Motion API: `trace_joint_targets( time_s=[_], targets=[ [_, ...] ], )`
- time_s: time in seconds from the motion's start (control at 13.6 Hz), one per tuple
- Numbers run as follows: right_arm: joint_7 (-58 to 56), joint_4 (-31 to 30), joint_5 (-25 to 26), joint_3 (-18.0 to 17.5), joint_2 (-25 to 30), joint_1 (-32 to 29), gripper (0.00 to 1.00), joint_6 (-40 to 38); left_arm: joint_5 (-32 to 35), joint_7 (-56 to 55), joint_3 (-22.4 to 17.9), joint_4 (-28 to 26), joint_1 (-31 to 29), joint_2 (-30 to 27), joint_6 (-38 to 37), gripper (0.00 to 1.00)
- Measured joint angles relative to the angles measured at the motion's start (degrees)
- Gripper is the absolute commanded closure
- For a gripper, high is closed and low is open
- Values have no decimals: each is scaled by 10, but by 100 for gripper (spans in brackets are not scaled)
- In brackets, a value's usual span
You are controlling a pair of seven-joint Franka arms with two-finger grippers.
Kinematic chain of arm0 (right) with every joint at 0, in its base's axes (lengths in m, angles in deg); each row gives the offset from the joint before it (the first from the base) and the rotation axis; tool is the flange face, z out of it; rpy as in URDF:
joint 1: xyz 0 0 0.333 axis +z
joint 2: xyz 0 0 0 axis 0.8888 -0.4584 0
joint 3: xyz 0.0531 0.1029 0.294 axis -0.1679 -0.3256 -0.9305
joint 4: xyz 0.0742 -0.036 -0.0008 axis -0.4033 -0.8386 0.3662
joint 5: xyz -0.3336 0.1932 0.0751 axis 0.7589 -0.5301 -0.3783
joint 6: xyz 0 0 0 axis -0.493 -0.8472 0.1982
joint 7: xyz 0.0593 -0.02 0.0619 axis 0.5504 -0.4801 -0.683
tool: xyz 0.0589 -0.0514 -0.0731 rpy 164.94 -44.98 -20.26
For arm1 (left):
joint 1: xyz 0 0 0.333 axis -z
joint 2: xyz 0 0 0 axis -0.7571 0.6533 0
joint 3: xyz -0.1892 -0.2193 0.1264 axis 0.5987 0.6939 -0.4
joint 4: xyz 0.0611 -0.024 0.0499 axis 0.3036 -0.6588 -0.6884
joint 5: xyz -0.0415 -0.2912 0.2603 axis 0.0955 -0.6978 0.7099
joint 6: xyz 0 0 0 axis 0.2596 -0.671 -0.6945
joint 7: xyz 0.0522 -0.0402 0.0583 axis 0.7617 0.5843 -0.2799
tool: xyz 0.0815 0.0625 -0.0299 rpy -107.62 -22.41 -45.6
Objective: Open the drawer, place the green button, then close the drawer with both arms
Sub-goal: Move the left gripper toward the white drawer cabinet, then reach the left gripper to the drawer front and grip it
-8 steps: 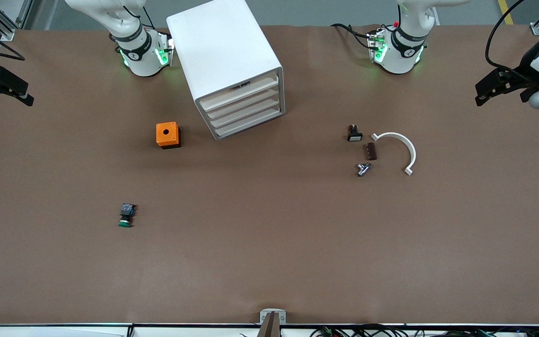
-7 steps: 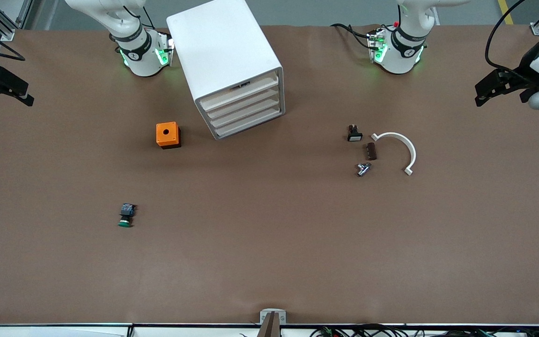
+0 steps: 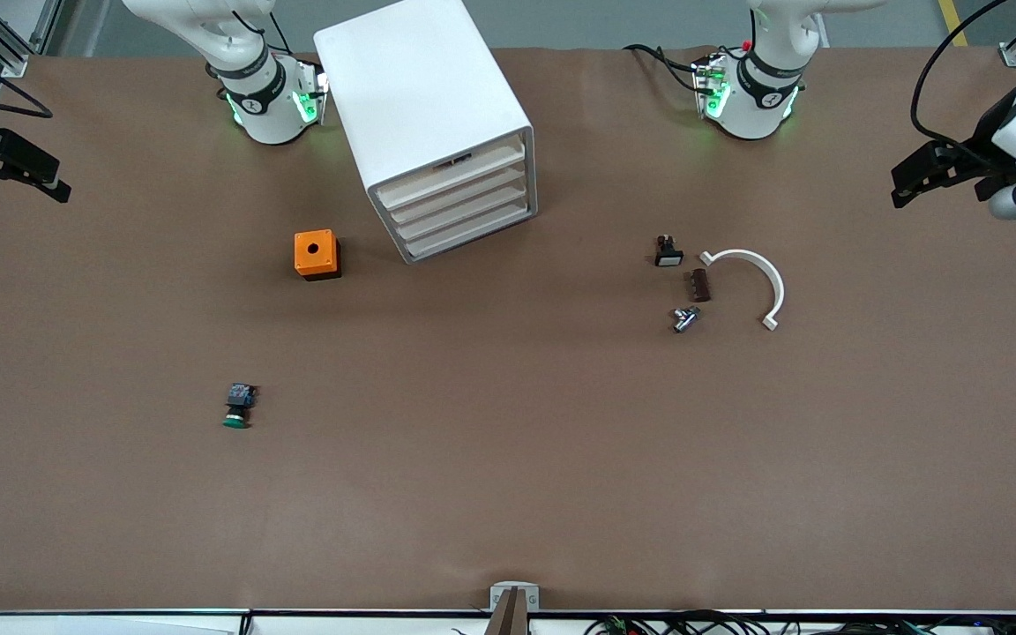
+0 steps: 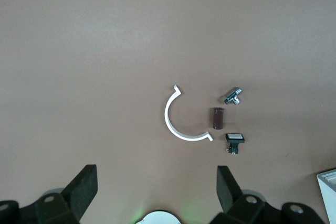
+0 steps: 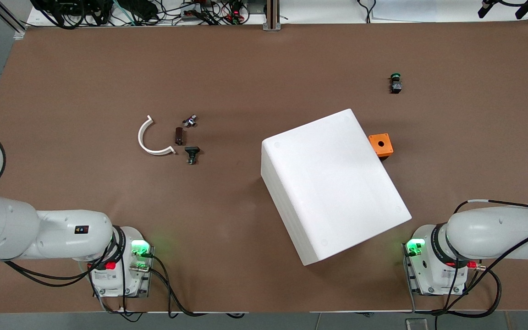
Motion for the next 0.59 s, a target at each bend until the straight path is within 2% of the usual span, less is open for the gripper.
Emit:
trace_joint_targets(
  time_s=[0.22,0.44,0.59],
  targets=[
    [-3,-2,0,0,0,0,0,5,-5,-12,2,-6,2,49,-4,0],
    [-24,-4,0,1,0,-2,0,5,-62,-71,6,-6,6,106,-1,0],
    [-30,-5,0,3,0,-6,0,6,-76,-101,7,-5,13,141,9,0]
  ],
)
